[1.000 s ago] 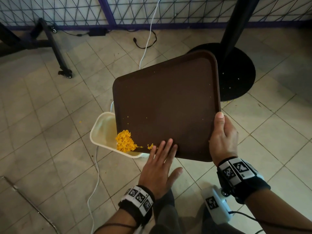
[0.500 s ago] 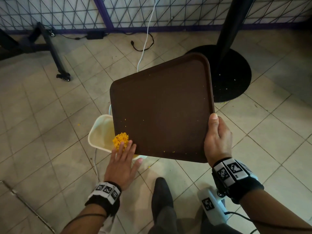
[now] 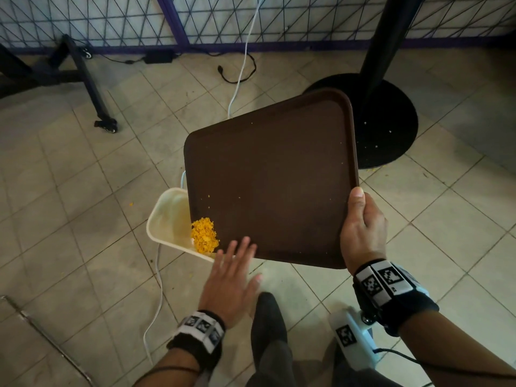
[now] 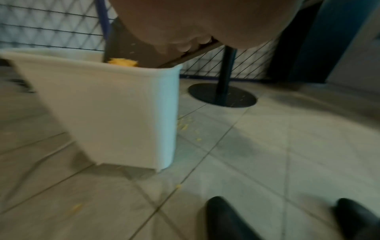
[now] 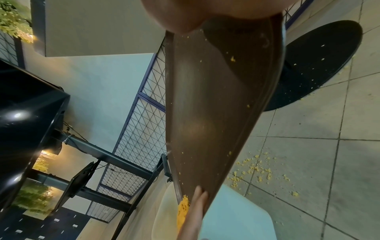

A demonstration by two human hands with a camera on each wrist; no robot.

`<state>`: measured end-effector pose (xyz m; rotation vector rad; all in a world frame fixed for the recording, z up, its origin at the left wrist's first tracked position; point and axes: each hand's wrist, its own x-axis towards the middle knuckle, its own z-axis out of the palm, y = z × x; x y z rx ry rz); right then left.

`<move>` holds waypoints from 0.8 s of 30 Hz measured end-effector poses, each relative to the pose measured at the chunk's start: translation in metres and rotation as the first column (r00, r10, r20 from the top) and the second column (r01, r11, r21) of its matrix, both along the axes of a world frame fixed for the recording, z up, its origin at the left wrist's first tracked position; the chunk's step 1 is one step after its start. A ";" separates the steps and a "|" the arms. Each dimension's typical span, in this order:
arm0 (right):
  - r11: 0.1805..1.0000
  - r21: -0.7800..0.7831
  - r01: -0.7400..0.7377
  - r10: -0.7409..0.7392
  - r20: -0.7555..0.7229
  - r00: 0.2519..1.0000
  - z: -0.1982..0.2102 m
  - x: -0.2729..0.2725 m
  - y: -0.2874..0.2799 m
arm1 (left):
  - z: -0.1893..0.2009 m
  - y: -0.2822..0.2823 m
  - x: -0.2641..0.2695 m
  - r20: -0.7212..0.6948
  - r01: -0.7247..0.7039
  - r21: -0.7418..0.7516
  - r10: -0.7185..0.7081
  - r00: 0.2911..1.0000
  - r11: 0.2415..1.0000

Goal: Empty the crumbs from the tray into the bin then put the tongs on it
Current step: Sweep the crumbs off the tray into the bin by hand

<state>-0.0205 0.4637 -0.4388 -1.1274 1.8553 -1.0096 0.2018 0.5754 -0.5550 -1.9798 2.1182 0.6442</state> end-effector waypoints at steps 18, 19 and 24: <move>1.000 -0.026 0.007 -0.008 -0.041 0.999 -0.002 -0.002 0.000 | 0.008 -0.115 0.060 -0.125 -0.367 -0.077 0.356 0.926 0.927; 1.000 -0.023 0.010 -0.011 -0.042 0.999 -0.003 -0.003 0.000 | 0.004 -0.111 0.058 -0.117 -0.371 -0.054 0.363 0.924 0.927; 1.000 -0.011 0.010 -0.010 -0.042 0.999 -0.002 -0.004 -0.001 | -0.014 -0.054 0.062 0.060 -0.288 0.017 0.286 0.956 0.958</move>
